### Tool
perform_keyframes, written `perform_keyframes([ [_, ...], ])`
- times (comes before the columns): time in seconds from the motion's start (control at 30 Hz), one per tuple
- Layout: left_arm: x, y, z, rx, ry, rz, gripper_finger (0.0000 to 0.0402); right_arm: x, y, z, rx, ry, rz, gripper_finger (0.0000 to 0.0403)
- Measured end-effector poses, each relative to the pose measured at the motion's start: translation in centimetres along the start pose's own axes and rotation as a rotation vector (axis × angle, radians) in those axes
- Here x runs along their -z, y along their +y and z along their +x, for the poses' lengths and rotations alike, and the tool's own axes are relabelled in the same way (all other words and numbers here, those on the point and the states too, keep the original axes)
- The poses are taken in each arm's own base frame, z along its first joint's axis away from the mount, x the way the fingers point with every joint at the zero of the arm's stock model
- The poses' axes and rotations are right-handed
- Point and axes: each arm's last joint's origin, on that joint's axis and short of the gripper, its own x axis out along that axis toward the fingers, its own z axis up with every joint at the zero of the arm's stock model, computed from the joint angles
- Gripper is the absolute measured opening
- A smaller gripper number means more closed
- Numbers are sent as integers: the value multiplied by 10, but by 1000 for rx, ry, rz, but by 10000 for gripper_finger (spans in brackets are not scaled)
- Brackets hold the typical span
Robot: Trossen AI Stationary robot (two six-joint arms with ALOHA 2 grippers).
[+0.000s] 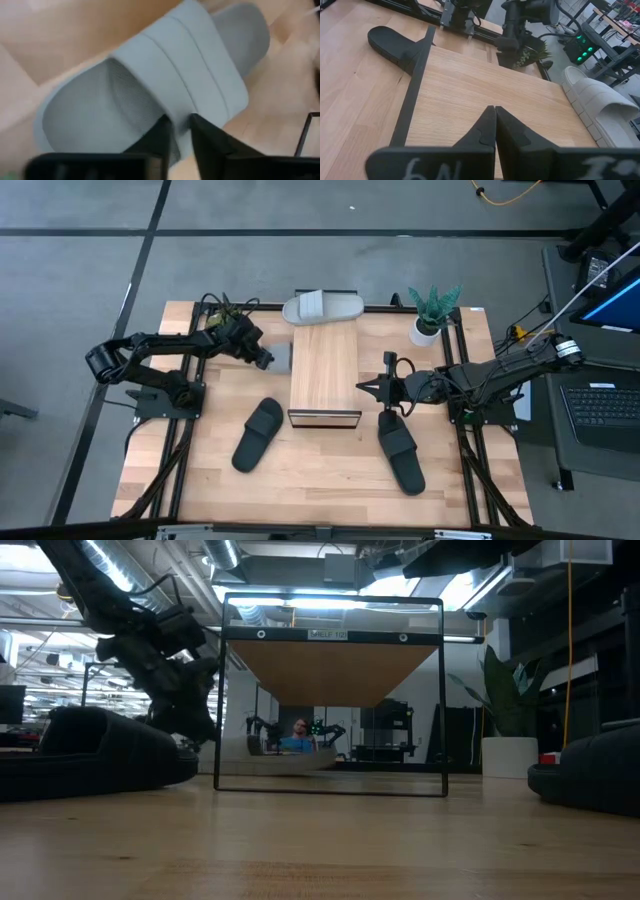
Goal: Pick and place slides into the shelf
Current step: Put the gray slide on the shelf
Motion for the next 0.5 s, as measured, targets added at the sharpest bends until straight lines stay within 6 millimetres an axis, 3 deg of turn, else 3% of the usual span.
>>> perform_keyframes([
  [0.1,-2,-2,0,35,-15,16,11,0,0,0,0,1,3,5],
  [0.5,-2,-4,-3,102,6,14,2,0,0,0,0,0,27,5],
])
